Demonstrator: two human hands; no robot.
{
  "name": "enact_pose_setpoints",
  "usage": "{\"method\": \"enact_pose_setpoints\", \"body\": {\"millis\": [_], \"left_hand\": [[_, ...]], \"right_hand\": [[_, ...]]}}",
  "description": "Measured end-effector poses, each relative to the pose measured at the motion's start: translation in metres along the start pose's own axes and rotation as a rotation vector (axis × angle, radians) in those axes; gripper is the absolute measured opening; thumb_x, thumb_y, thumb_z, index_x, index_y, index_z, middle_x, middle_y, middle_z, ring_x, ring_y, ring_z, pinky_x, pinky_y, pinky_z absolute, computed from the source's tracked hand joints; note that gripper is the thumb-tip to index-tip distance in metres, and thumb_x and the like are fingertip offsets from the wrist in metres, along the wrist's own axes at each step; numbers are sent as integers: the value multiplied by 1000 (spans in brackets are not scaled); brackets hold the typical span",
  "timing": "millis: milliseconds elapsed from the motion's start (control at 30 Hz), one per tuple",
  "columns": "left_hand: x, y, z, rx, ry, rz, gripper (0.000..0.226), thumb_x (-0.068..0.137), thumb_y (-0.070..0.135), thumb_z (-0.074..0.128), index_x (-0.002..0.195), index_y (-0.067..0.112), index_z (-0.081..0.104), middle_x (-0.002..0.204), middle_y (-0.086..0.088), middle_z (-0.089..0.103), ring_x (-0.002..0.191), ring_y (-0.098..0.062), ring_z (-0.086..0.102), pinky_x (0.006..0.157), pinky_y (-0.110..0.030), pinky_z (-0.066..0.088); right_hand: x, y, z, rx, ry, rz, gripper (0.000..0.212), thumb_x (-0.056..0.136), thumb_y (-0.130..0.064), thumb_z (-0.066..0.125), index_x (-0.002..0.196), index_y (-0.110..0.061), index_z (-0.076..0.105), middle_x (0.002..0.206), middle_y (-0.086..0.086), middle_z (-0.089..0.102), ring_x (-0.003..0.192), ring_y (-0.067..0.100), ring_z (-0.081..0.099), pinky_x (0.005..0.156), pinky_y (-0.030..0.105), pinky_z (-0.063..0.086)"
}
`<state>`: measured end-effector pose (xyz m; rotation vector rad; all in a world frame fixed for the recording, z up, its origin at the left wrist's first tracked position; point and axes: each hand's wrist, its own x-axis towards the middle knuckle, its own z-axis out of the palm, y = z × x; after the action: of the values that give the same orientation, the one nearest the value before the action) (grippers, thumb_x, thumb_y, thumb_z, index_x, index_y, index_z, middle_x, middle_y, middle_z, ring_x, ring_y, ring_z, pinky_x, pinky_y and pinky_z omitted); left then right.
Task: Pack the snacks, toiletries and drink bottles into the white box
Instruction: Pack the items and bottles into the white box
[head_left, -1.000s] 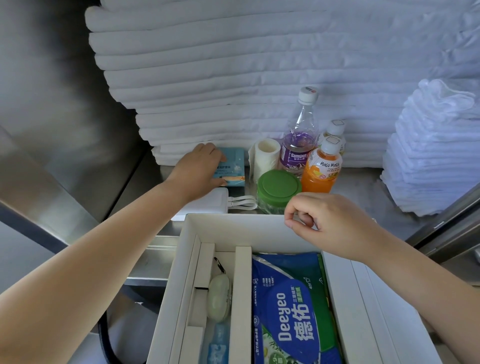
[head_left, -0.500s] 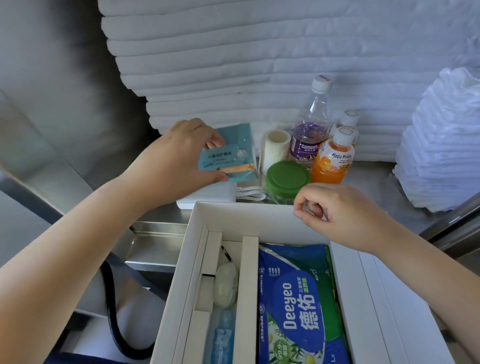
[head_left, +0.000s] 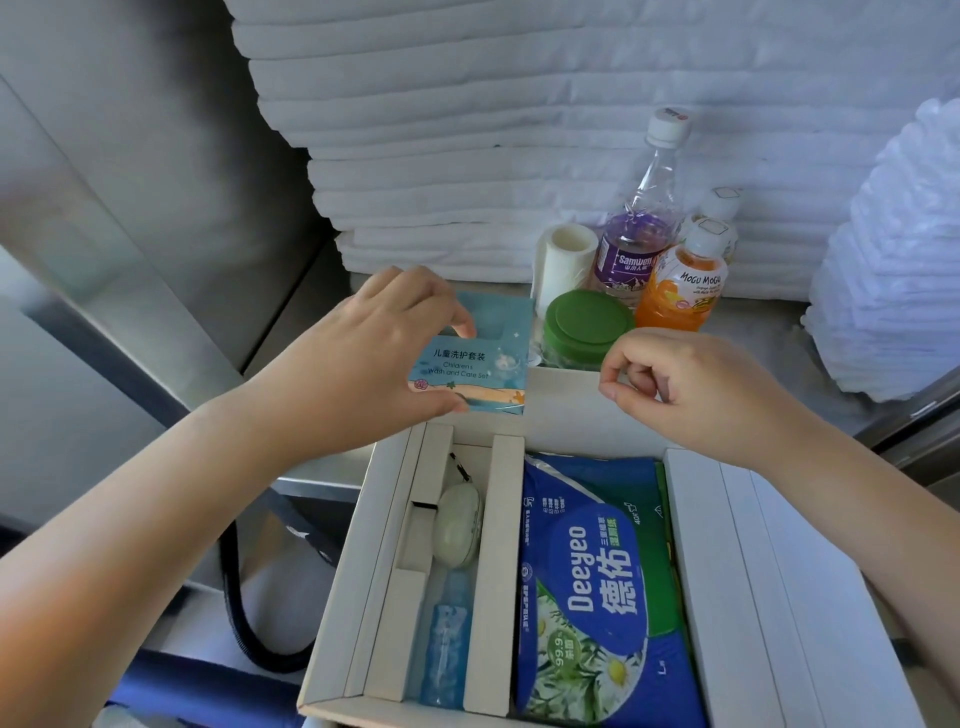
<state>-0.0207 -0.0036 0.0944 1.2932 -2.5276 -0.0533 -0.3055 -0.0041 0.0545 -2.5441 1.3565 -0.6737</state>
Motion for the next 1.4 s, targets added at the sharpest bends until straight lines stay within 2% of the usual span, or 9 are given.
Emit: {"method": "enact_pose_setpoints", "body": {"millis": [167, 267, 400, 667, 967, 1100, 1200, 1300, 1400], "left_hand": [[-1, 1, 4, -59, -67, -47, 48, 75, 42, 70, 116, 31, 46, 147, 11, 32, 127, -8, 34, 88, -11, 30], [-1, 3, 5, -45, -17, -54, 56, 73, 46, 69, 120, 28, 46, 139, 10, 43, 119, -9, 40, 81, -8, 33], [-4, 16, 7, 4, 14, 36, 68, 66, 50, 69, 123, 20, 47, 127, 3, 53, 113, -17, 48, 81, -29, 48], [-8, 47, 38, 36, -221, 165, 73, 65, 70, 57, 122, 28, 39, 120, 11, 47, 104, -6, 43, 71, -21, 39], [9, 51, 81, 148, -422, 219, 64, 78, 67, 53, 120, 22, 34, 119, 7, 43, 100, -8, 44, 67, -20, 30], [7, 48, 79, 156, -446, 230, 71, 78, 68, 52, 127, 22, 32, 130, 6, 39, 111, -10, 42, 82, -23, 36], [-5, 42, 70, 232, -443, 273, 74, 78, 68, 50, 134, 24, 29, 144, 2, 28, 127, -15, 33, 101, -30, 31], [-17, 37, 62, 280, -452, 287, 67, 84, 62, 46, 138, 23, 35, 147, -3, 31, 131, -20, 34, 109, -35, 27], [-26, 34, 68, 285, -561, 248, 72, 91, 60, 35, 149, 23, 12, 157, -7, 8, 142, -20, 15, 114, -29, 3]], "right_hand": [[-1, -1, 0, -27, -2, -1, 5, 83, -27, 60, 79, -26, 59, 62, -7, 47, 64, 11, 48, 51, 24, 39], [0, -1, 0, -23, -2, -9, 6, 83, -25, 61, 78, -25, 58, 61, -7, 46, 65, 12, 48, 53, 23, 39], [-1, 0, 1, -23, 3, -7, 7, 83, -24, 63, 78, -26, 58, 61, -7, 47, 66, 13, 49, 54, 24, 39], [-1, 1, 1, -39, 10, -13, 9, 83, -21, 65, 78, -23, 58, 60, -8, 45, 64, 6, 47, 56, 17, 36], [-2, -1, 0, -12, -2, 12, 8, 84, -21, 64, 79, -23, 58, 62, -9, 46, 62, 5, 45, 55, 16, 35], [-1, -1, -1, -8, -12, 17, 9, 85, -20, 65, 79, -22, 58, 62, -8, 47, 62, 7, 45, 55, 15, 36], [-2, -1, -2, -2, -17, 19, 7, 85, -20, 63, 80, -21, 59, 63, -7, 48, 63, 7, 45, 55, 15, 35], [-2, -1, -2, -11, -23, 16, 5, 85, -21, 62, 81, -20, 60, 64, -6, 49, 64, 8, 45, 55, 15, 34], [-1, -1, -1, -4, -28, 17, 5, 86, -20, 63, 81, -20, 60, 65, -6, 51, 64, 8, 46, 55, 15, 34]]}}
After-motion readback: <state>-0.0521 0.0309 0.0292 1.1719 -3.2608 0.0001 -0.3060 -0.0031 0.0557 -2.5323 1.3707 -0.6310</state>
